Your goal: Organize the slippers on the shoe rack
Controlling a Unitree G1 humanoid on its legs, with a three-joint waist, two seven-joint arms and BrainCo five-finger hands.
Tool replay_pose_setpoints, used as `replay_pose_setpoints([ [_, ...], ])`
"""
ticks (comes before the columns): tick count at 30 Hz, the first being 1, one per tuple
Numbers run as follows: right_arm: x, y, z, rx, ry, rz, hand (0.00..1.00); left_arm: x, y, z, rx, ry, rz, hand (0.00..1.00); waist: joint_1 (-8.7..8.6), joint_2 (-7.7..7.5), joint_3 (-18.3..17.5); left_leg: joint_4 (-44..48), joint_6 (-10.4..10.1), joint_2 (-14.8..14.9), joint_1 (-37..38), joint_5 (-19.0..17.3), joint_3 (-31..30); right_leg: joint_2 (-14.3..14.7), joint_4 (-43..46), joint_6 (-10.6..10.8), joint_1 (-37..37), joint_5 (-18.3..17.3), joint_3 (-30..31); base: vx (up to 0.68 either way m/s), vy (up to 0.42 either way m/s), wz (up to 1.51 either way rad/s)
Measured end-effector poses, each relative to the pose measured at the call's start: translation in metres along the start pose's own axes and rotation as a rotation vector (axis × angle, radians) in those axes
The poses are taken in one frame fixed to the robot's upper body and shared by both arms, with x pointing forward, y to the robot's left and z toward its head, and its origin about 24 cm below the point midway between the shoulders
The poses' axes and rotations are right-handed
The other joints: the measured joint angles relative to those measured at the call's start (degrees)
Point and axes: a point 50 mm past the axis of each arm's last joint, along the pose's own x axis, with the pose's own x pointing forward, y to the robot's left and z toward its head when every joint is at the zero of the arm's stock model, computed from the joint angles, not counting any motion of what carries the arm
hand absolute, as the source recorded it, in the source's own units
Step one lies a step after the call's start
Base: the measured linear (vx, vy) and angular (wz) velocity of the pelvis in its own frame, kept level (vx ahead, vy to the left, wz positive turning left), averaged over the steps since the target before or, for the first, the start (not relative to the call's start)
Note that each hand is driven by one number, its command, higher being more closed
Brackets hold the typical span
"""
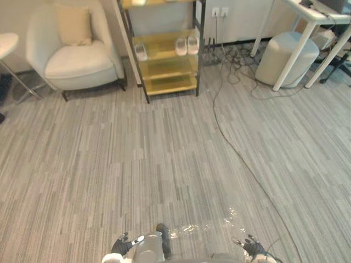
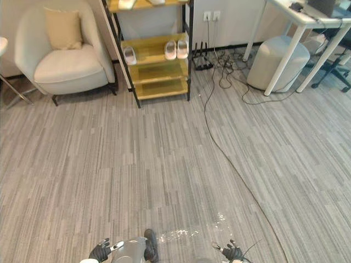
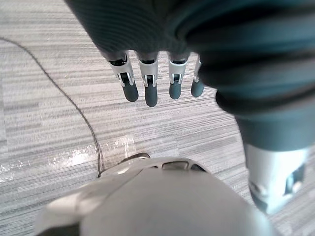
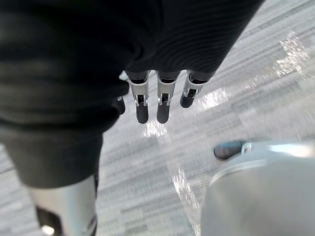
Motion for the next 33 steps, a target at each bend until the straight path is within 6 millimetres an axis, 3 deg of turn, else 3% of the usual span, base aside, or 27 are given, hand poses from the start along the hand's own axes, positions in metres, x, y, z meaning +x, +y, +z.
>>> replay_pose_setpoints([
  [1,0.0,0.001,0.001,0.002,-0.007,0.004,0.0,-0.001,0.001,-0.004,0.004,0.014,0.002,0.0,-0.29,-0.39,0.04,-1.5,1.12,-1.29,6.12,-1.98,0.44,-0.6,18.13,4.7,-5.11,3.52,3.1,0.49,0.226,-0.02],
  [3,0.0,0.002,0.003,-0.003,-0.015,0.01,0.0,-0.001,0.0,-0.003,0.008,0.015,0.001,0.0,-0.4,-0.44,0.11,-2.91,1.63,-1.72,10.17,-2.73,0.32,-0.28,26.52,4.46,-7.49,3.08,2.55,0.54,0.148,0.01],
  [5,0.002,0.0,0.015,-0.047,-0.06,0.017,0.0,0.001,-0.005,0.002,0.038,0.002,-0.022,0.0,-1.1,1.1,0.57,-9.22,1.77,-0.87,18.91,-2.83,-0.52,0.34,29.72,-4.21,-12.79,-1.71,-6.98,0.62,0.076,0.07],
  [6,0.002,0.0,0.016,-0.048,-0.065,0.016,0.0,0.001,-0.006,0.003,0.039,-0.001,-0.025,0.0,-1.17,1.36,0.63,-9.73,1.74,-0.49,19.48,-2.81,-0.53,0.68,28.91,-4.92,-13.39,-2.09,-8.04,0.54,-0.008,0.13],
  [7,0.003,-0.002,0.025,-0.051,-0.102,0.015,0.0,0.004,-0.011,0.012,0.038,-0.023,-0.038,0.0,-1.58,2.74,1.39,-11.32,1.68,1.51,21.9,-2.77,-0.98,2.82,22.78,-6.77,-16.5,-3.0,-11.78,0.52,-0.073,0.28],
  [8,0.004,-0.002,0.029,-0.051,-0.119,0.015,0.0,0.006,-0.017,0.021,0.035,-0.047,-0.05,0.0,-2.27,3.3,1.75,-11.75,1.68,3.01,23.11,-2.77,-1.89,4.74,13.83,-6.9,-19.91,-1.78,-12.55,0.63,-0.106,0.33],
  [9,0.004,-0.002,0.029,-0.051,-0.12,0.014,0.0,0.006,-0.019,0.023,0.034,-0.051,-0.055,0.0,-2.48,3.31,1.76,-11.84,1.68,3.3,23.42,-2.77,-2.18,5.11,10.98,-6.94,-20.64,-0.5,-12.46,0.52,-0.167,0.49],
  [10,0.003,-0.001,0.026,-0.052,-0.107,0.015,0.0,0.007,-0.025,0.027,0.031,-0.062,-0.071,0.0,-3.02,2.7,1.78,-12.45,1.56,3.48,25.08,-2.77,-3.38,6.51,-0.13,-6.99,-21.21,6.2,-11.29,0.55,-0.237,0.65],
  [11,0.0,0.001,0.011,-0.052,-0.066,0.022,0.0,0.007,-0.028,0.029,0.027,-0.069,-0.078,0.0,-3.77,0.39,1.38,-12.49,-2.59,2.69,27.51,-3.68,-4.75,6.57,-11.52,-8.39,-19.81,21.48,-9.22,0.57,-0.261,0.72],
  [12,-0.001,0.001,0.009,-0.052,-0.06,0.022,0.0,0.007,-0.032,0.03,0.022,-0.07,-0.088,0.0,-4.11,0.62,1.86,-12.41,-3.41,3.09,28.53,-4.14,-5.38,6.61,-10.75,-9.51,-19.73,22.58,-8.75,0.54,-0.224,0.44],
  [13,0.002,-0.008,0.02,-0.06,-0.079,-0.001,0.0,0.005,-0.049,0.032,-0.004,-0.074,-0.127,0.0,-4.2,3.63,2.47,-11.91,-5.19,5.83,29.03,-3.72,-6.02,8.09,-5.44,-10.86,-20.34,19.02,-10.11,0.5,-0.2,0.16],
  [14,0.003,-0.01,0.022,-0.06,-0.084,-0.005,0.0,0.005,-0.057,0.035,-0.014,-0.086,-0.145,0.0,-4.5,3.98,2.68,-9.87,-6.43,6.68,29.07,-1.88,-7.72,8.38,-2.21,-10.75,-20.46,14.76,-10.74,0.57,-0.231,0.08],
  [16,0.003,-0.006,0.02,-0.051,-0.079,0.005,0.0,0.005,-0.06,0.038,-0.005,-0.09,-0.153,0.0,-4.6,4.15,2.6,-5.42,-8.57,7.85,27.74,0.02,-9.2,8.6,-0.82,-11.31,-19.32,12.02,-11.74,0.41,-0.204,0.24],
  [18,0.002,-0.008,0.011,-0.049,-0.042,-0.003,0.0,0.006,-0.059,0.04,-0.024,-0.092,-0.145,0.0,-4.16,4.17,2.98,14.53,-15.25,11.42,20.49,6.05,-11.86,10.29,-4.47,-11.78,-12.68,8.96,-12.5,0.44,-0.215,0.24],
  [19,0.002,-0.008,0.011,-0.049,-0.04,-0.004,0.0,0.006,-0.059,0.041,-0.035,-0.094,-0.142,0.0,-4.13,4.34,3.1,18.45,-15.6,12.06,18.77,5.68,-12.1,10.74,-5.64,-12.04,-11.09,8.6,-12.41,0.31,-0.111,0.08],
  [20,0.001,-0.009,0.01,-0.048,-0.038,-0.006,0.0,0.006,-0.057,0.043,-0.049,-0.104,-0.135,0.0,-3.87,4.7,3.32,26.9,-14.71,13.02,15.37,3.08,-11.5,11.78,-8.58,-12.1,-6.9,8.45,-12.28,0.3,-0.068,0.01],
  [21,0.001,-0.009,0.009,-0.045,-0.035,-0.008,0.0,0.007,-0.055,0.045,-0.066,-0.11,-0.125,0.0,-3.54,4.12,3.75,31.07,-12.04,13.5,12.48,0.57,-9.8,12.14,-11.2,-12.07,-3.43,8.42,-12.08,0.34,-0.051,-0.03],
  [23,0.002,-0.008,0.01,-0.043,-0.039,-0.012,0.0,0.007,-0.053,0.05,-0.076,-0.131,-0.119,0.0,-3.02,4.08,3.66,28.66,-6.8,12.23,5.7,-3.13,-4.75,12.11,-15.98,-11.82,2.37,8.31,-11.12,0.33,-0.018,-0.17],
  [24,0.002,-0.008,0.012,-0.044,-0.043,-0.013,0.0,0.007,-0.053,0.051,-0.077,-0.141,-0.118,0.0,-2.61,4.16,3.67,25.45,-6.14,11.51,4.2,-3.45,-4.11,11.99,-16.63,-11.51,3.15,8.13,-10.64,0.26,0.053,-0.45],
  [26,0.003,-0.006,0.014,-0.041,-0.049,-0.01,0.0,0.008,-0.05,0.056,-0.075,-0.16,-0.112,0.0,-0.78,3.92,3.69,4.67,-4.8,6.14,0.28,-0.6,-6.51,10.49,-17.98,-9.37,5.69,6.81,-8.11,0.36,0.149,-0.63],
  [27,0.003,-0.006,0.014,-0.041,-0.049,-0.01,0.0,0.008,-0.05,0.056,-0.074,-0.159,-0.111,0.0,-0.72,3.96,3.59,-0.13,-5.16,5.08,0.39,1.23,-7.55,10.32,-18.33,-8.85,6.16,6.47,-7.65,0.47,0.214,-0.68],
  [28,0.003,-0.006,0.014,-0.045,-0.049,-0.008,0.0,0.007,-0.049,0.053,-0.073,-0.152,-0.107,0.0,0.04,3.85,3.29,-6.49,-5.59,3.32,0.98,9.2,-9.19,10.06,-19.07,-7.47,7.5,5.5,-5.64,0.46,0.176,-0.74],
  [29,0.002,-0.004,0.012,-0.048,-0.044,-0.002,0.0,0.007,-0.043,0.045,-0.069,-0.13,-0.094,0.0,0.35,3.65,2.39,-7.35,-1.82,2.15,2.24,12.76,-9.24,9.45,-19.87,-5.69,9.29,4.97,-3.73,0.58,0.204,-0.63],
  [30,0.002,0.0,0.011,-0.042,-0.043,0.006,0.0,0.007,-0.04,0.044,-0.064,-0.126,-0.087,0.0,-0.11,2.72,1.86,-6.65,-1.52,1.5,2.33,12.53,-9.19,8.7,-19.96,-5.43,9.49,4.83,-3.51,0.54,0.142,-0.24],
  [31,0.001,0.005,0.009,-0.033,-0.04,0.017,0.0,0.008,-0.035,0.042,-0.056,-0.12,-0.077,0.0,-0.76,1.11,1.08,-4.43,0.54,0.36,1.2,10.58,-8.89,7.28,-18.85,-4.46,8.87,4.17,-3.72,0.5,0.146,0.05],
  [32,0.001,0.01,0.008,-0.027,-0.037,0.03,0.0,0.008,-0.033,0.044,-0.051,-0.125,-0.073,0.0,-0.29,0.08,1.05,-1.58,1.53,-0.17,1.52,6.61,-7.74,5.7,-11.18,-2.21,6.39,2.21,-2.8,0.48,0.154,-0.02],
  [33,0.001,0.011,0.009,-0.027,-0.038,0.03,0.0,0.008,-0.033,0.044,-0.051,-0.125,-0.073,0.0,-0.06,0.06,1.05,-1.5,1.67,-0.26,1.96,6.13,-7.51,5.48,-8.6,-1.66,5.43,1.86,-2.34,0.44,0.186,-0.18],
])
